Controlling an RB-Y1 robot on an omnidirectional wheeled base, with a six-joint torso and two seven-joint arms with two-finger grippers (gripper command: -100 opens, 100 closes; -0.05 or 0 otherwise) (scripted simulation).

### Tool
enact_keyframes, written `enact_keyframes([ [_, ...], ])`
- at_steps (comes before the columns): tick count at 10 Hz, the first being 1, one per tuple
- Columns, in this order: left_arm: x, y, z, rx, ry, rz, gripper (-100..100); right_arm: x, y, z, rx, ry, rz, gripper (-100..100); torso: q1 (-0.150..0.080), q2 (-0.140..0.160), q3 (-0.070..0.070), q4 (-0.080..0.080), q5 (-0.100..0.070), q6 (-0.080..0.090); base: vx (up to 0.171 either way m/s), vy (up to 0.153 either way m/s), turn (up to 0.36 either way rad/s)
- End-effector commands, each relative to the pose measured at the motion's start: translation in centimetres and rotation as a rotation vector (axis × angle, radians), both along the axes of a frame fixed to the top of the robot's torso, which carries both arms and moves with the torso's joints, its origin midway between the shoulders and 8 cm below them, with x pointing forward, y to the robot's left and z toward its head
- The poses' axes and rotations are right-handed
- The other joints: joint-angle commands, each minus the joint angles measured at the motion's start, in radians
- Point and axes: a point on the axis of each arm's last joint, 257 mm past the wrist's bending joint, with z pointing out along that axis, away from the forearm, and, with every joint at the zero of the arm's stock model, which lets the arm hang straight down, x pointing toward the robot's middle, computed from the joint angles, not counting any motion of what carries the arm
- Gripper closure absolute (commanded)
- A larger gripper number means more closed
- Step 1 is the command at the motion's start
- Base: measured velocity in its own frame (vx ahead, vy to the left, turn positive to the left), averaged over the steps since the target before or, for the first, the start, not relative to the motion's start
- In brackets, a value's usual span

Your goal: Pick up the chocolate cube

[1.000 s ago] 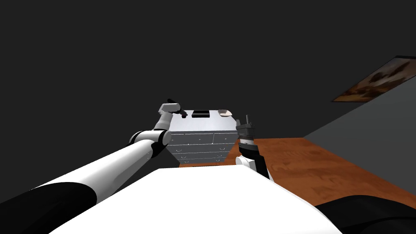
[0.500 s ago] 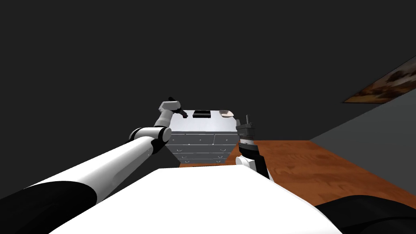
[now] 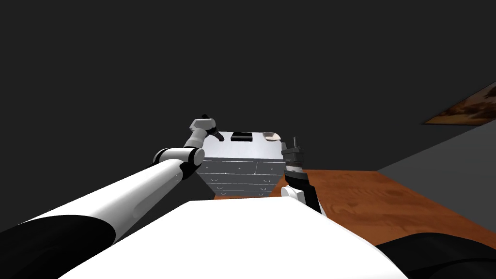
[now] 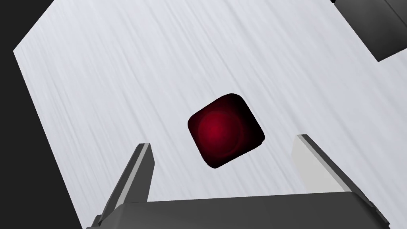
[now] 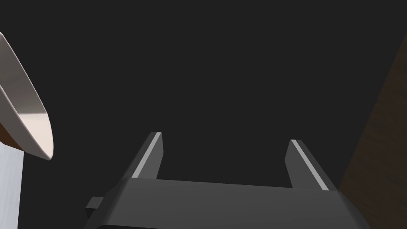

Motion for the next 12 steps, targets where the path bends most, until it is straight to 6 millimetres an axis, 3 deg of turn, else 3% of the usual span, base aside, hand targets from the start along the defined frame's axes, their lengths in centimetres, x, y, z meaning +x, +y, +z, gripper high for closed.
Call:
enact_keyframes([
  [1, -0.8, -0.2, -0.7, -0.009, 0.042, 0.007, -100, 0.0, 0.0, 0.0, 0.000, 0.000, 0.000, 0, 0.000, 0.000, 0.000, 0.000, 0.000, 0.000, 0.054, -0.011, 0.026],
  [2, -0.5, 0.0, -0.6, -0.005, 0.024, 0.004, -100, 0.0, 0.0, 0.0, 0.000, 0.000, 0.000, 0, 0.000, -0.001, 0.000, 0.000, 0.000, 0.000, 0.024, -0.006, 0.004],
  [3, -0.6, 0.0, -0.6, -0.006, 0.029, 0.005, 0, 0.0, 0.0, 0.0, 0.000, 0.000, 0.000, 0, 0.000, 0.001, 0.000, 0.000, 0.000, 0.000, 0.000, 0.000, 0.000],
  [4, -0.5, 0.2, -1.9, -0.006, 0.027, 0.004, -100, 0.0, 0.0, 0.0, 0.000, 0.000, 0.000, 0, 0.000, 0.002, 0.001, 0.000, 0.000, 0.000, 0.040, -0.007, 0.003],
  [6, -0.5, 0.2, -2.1, -0.006, 0.030, 0.004, -100, 0.0, 0.0, 0.0, 0.000, 0.000, 0.000, 0, 0.000, -0.001, -0.001, 0.000, 0.000, 0.000, 0.052, -0.012, 0.005],
  [7, -0.4, 0.2, -2.2, -0.006, 0.027, 0.004, 100, 0.0, 0.0, 0.0, 0.000, 0.000, 0.000, 0, 0.000, 0.000, 0.000, 0.000, 0.000, 0.000, 0.000, 0.000, 0.000],
  [11, -0.4, 0.2, -2.2, -0.008, 0.028, 0.004, 100, 0.0, 0.0, 0.0, 0.000, 0.000, 0.000, 0, 0.000, 0.002, 0.001, 0.000, 0.000, 0.000, 0.000, 0.000, 0.000],
  [12, -0.4, 0.2, -2.2, -0.008, 0.028, 0.004, 0, 0.0, 0.0, 0.0, 0.000, 0.000, 0.000, 0, 0.000, 0.002, 0.001, 0.000, 0.000, 0.000, 0.000, 0.000, 0.000],
])
